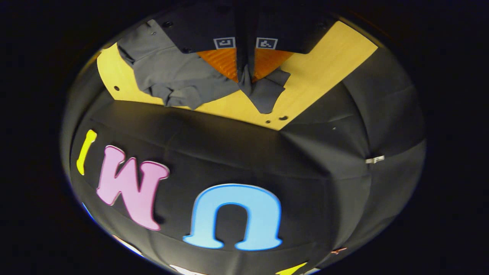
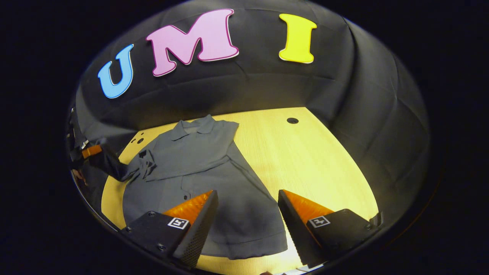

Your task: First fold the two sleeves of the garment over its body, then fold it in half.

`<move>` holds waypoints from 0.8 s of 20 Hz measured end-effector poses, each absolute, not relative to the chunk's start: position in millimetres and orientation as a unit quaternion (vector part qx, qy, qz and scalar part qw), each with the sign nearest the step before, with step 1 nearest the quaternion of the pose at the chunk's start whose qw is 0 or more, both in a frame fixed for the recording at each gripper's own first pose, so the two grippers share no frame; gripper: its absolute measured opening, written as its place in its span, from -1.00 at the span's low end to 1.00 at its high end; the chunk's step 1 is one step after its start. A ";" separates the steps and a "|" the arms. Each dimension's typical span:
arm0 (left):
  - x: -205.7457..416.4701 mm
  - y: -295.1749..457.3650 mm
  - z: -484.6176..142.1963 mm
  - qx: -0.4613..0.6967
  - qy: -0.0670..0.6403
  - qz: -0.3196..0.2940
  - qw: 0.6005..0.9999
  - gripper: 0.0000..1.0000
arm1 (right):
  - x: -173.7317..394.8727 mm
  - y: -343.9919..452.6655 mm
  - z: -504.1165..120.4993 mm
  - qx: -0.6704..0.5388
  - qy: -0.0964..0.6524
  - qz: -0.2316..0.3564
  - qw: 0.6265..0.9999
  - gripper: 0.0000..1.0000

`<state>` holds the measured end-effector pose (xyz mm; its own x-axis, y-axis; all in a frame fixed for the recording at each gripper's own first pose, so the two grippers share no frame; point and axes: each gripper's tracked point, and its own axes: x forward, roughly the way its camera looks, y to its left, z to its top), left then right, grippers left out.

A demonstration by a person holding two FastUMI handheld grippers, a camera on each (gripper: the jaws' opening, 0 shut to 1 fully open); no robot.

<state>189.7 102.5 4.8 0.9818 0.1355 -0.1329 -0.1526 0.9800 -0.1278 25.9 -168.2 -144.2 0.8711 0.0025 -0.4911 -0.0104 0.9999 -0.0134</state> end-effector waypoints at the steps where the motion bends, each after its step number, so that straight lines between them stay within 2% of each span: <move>1: 196.9 73.9 9.7 -0.066 0.060 0.052 0.995 -0.89 | 24.6 -171.3 -147.3 -0.004 0.258 0.006 0.966 0.99; 6: 231.1 -39.9 3.6 -0.079 0.085 -0.029 0.993 -0.95 | 20.9 -193.9 -162.3 0.004 0.274 0.010 0.962 0.99; 7: 235.6 -57.3 0.2 -0.077 0.091 -0.043 0.992 -0.89 | 21.7 -200.6 -163.5 0.010 0.276 0.008 0.961 0.99; 16: 280.0 -173.8 -30.3 -0.100 0.143 -0.097 0.980 -0.89 | 13.3 -222.6 -182.6 0.037 0.302 0.012 0.953 0.99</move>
